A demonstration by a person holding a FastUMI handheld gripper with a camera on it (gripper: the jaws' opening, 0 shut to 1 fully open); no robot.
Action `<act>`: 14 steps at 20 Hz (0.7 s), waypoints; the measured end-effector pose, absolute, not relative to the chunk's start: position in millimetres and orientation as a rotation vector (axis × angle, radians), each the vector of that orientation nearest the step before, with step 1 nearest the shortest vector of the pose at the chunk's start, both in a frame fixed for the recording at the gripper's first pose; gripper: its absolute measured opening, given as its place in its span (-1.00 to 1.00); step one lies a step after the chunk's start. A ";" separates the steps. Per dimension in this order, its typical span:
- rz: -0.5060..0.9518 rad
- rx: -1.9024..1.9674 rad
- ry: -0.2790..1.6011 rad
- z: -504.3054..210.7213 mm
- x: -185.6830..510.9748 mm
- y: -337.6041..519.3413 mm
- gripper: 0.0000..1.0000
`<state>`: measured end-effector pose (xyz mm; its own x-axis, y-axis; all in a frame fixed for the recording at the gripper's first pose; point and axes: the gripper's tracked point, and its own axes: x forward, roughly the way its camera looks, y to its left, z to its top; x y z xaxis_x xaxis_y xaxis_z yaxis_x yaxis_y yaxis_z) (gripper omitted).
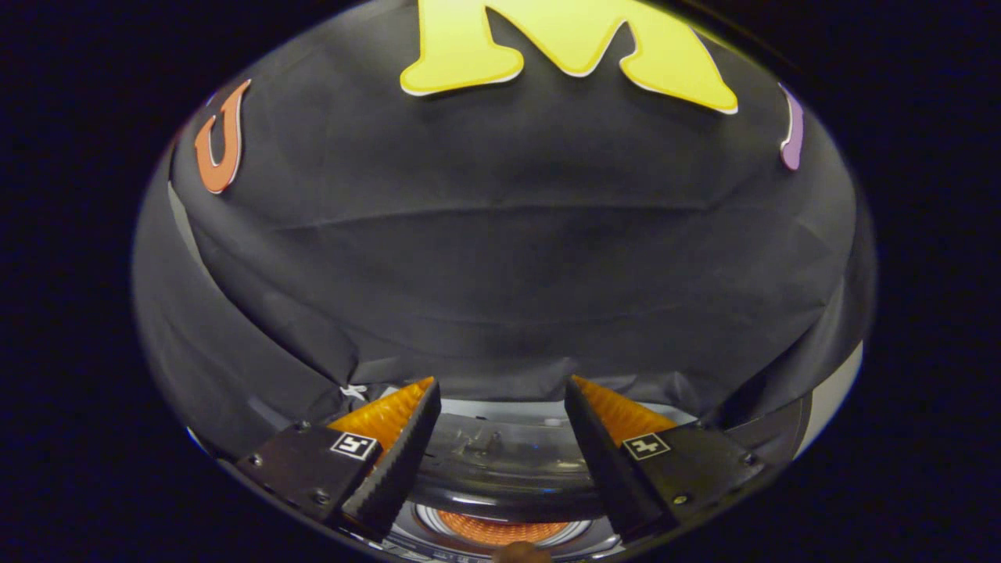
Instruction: Put the clothes into the washing machine and then close the washing machine lid.
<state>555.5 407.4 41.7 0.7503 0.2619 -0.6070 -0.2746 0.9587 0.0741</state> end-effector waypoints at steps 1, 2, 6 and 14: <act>0.296 -0.023 0.660 41.2 555.2 406.8 0.99; 0.297 -0.023 0.664 40.3 554.0 405.6 0.99; 0.305 -0.025 0.658 39.9 553.0 404.7 0.99; 0.314 -0.030 0.615 40.9 556.5 406.0 0.99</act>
